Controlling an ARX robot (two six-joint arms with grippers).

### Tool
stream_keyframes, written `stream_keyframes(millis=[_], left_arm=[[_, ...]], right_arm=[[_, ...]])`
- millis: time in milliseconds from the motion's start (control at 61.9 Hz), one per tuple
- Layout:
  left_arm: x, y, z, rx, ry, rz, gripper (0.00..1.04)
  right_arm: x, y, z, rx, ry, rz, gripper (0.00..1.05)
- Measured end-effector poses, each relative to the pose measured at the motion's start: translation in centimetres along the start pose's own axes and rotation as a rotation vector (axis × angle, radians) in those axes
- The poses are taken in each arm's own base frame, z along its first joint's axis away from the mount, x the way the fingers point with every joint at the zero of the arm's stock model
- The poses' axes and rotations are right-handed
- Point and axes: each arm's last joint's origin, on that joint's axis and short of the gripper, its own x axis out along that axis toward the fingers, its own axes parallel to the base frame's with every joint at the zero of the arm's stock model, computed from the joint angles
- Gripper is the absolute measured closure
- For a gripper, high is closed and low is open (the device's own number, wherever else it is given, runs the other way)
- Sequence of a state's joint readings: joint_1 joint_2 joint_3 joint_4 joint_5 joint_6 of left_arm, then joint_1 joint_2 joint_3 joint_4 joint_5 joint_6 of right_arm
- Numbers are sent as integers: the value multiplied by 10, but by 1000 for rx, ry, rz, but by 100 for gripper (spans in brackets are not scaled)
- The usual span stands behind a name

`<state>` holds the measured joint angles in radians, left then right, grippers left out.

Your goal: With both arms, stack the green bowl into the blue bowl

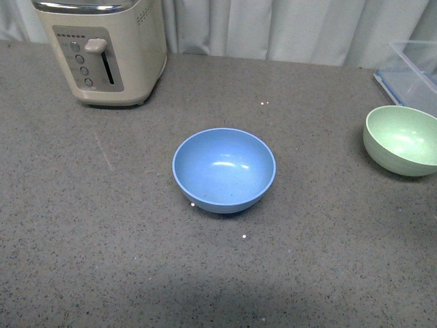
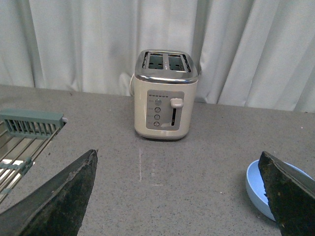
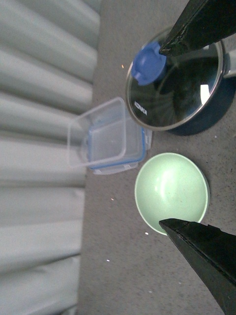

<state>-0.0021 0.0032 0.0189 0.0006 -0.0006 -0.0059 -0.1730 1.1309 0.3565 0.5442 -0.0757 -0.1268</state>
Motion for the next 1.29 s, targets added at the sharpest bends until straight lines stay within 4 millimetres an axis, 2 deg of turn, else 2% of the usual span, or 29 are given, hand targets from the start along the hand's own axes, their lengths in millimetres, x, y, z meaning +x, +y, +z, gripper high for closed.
stream_keyframes(millis=[113, 242, 485, 808, 1050, 1292], left_arm=[[0, 0, 0, 0, 0, -1, 6], [0, 0, 0, 1, 0, -1, 6], [0, 0, 0, 1, 0, -1, 6], [0, 0, 0, 1, 0, 0, 6], [0, 0, 0, 1, 0, 0, 6], [0, 0, 0, 1, 0, 0, 6]], right_arm=[[40, 1, -14, -45, 203, 134, 9], [69, 9, -30, -118, 385, 253, 9], [107, 28, -34, -278, 451, 398, 9], [139, 40, -55, -388, 568, 503, 9], [161, 49, -57, -419, 599, 525, 9], [173, 57, -64, -476, 649, 547, 9]])
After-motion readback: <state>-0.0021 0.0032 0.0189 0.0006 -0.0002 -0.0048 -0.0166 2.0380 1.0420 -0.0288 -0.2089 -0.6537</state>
